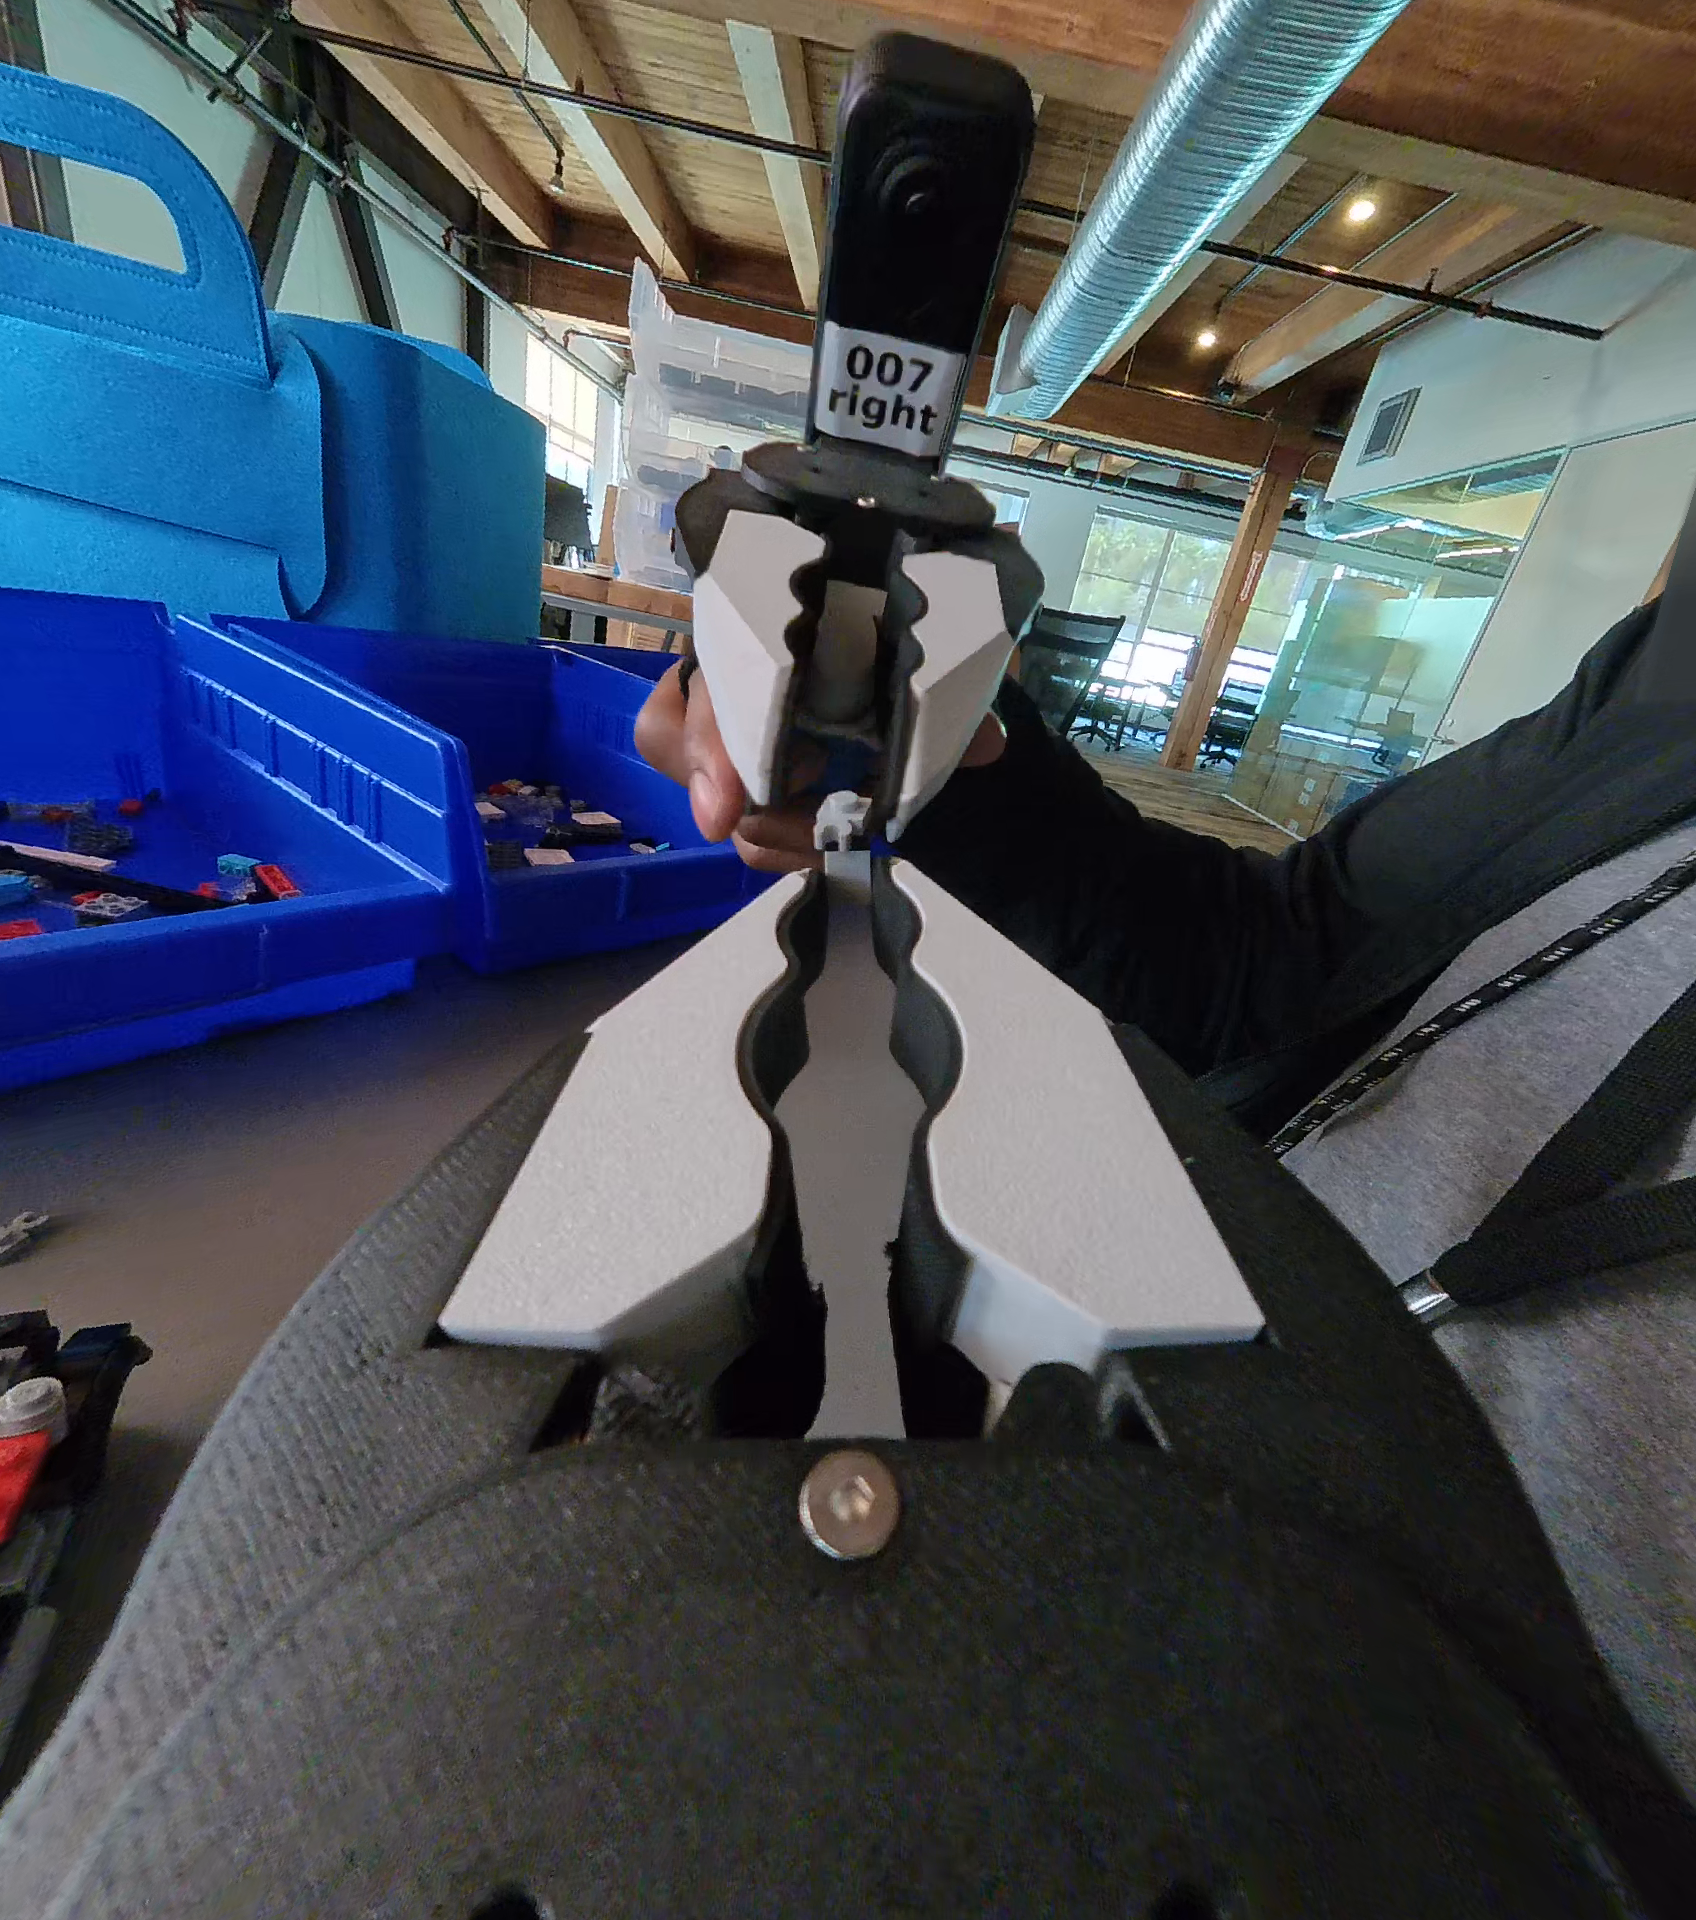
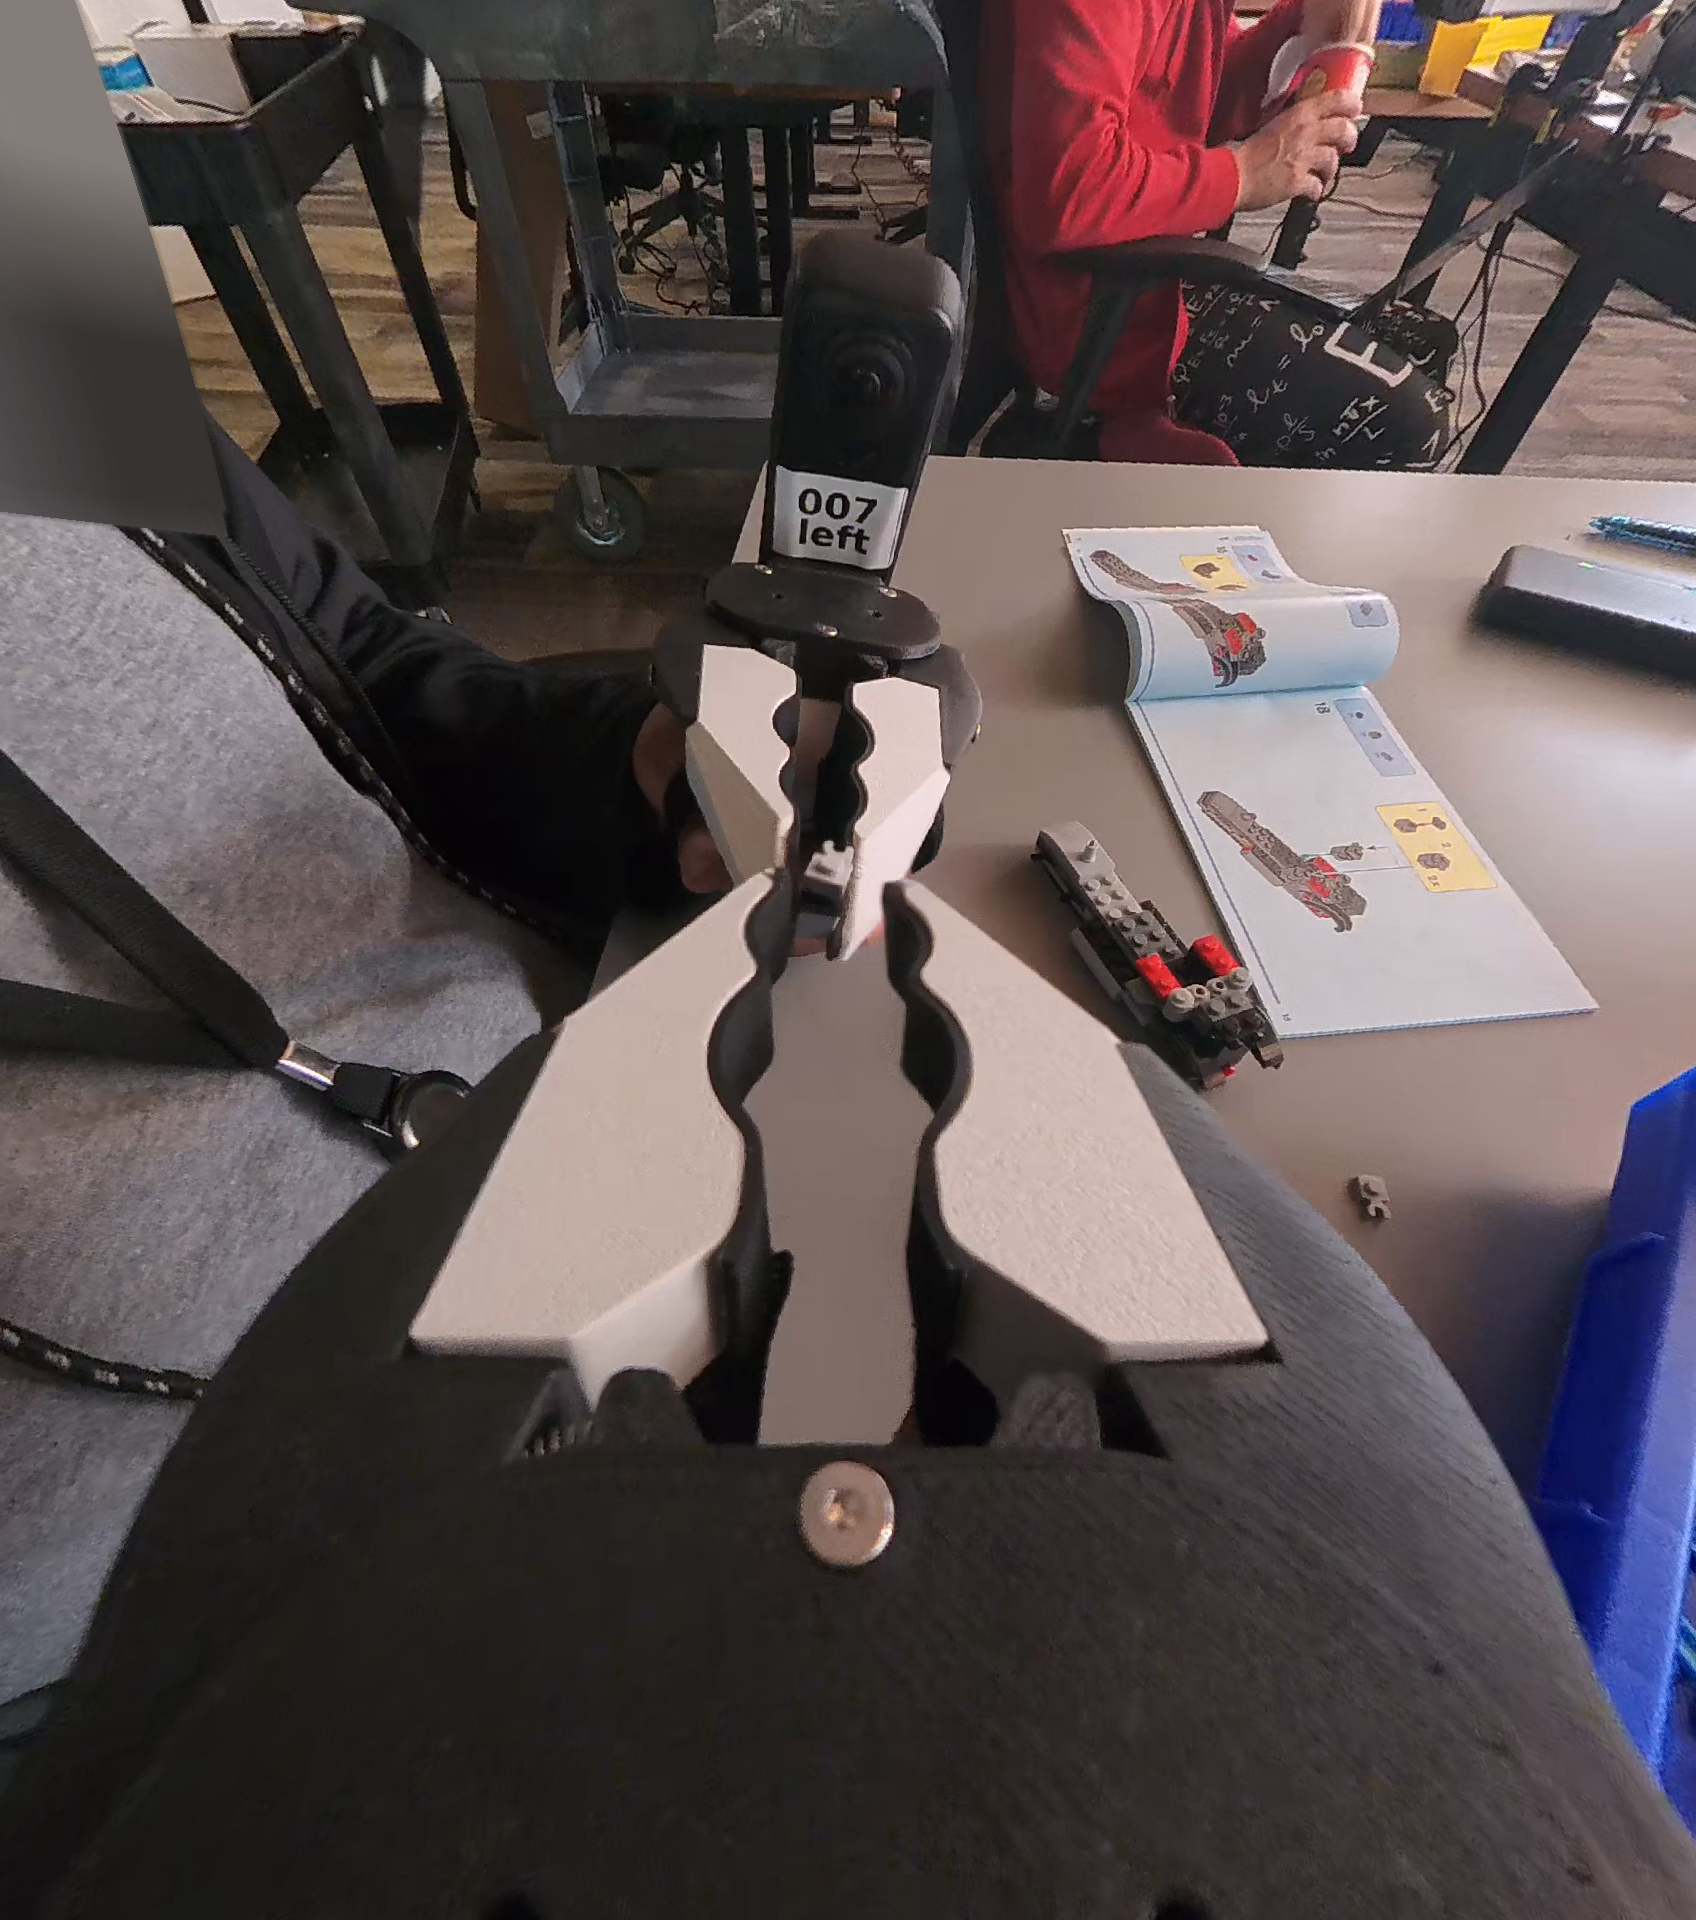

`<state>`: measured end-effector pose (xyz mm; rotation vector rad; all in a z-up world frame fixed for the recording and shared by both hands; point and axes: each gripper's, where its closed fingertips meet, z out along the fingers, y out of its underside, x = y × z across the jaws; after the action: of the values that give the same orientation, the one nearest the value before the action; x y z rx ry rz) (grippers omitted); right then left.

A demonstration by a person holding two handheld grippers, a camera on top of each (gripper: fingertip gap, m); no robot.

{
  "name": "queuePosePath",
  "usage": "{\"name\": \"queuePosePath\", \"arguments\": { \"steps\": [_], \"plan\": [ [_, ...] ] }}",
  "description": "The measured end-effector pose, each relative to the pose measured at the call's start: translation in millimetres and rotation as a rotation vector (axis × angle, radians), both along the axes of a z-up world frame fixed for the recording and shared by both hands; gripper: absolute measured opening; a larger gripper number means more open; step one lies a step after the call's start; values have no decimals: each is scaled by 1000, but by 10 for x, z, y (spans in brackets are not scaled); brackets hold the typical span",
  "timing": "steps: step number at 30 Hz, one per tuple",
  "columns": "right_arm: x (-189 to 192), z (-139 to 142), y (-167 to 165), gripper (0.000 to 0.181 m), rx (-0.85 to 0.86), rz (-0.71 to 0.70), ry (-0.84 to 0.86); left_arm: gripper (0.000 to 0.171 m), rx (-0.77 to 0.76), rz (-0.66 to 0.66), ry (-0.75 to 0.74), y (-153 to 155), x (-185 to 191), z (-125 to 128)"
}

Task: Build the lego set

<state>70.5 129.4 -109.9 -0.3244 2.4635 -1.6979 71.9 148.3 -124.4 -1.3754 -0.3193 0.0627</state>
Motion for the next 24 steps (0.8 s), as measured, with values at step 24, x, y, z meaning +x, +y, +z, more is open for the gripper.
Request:
{"name": "queuePosePath", "arguments": {
  "steps": [24],
  "plan": [
    [80,203,45,58,-474,-223,946,8,35,-115,-121,39,71,261]
  ]
}}
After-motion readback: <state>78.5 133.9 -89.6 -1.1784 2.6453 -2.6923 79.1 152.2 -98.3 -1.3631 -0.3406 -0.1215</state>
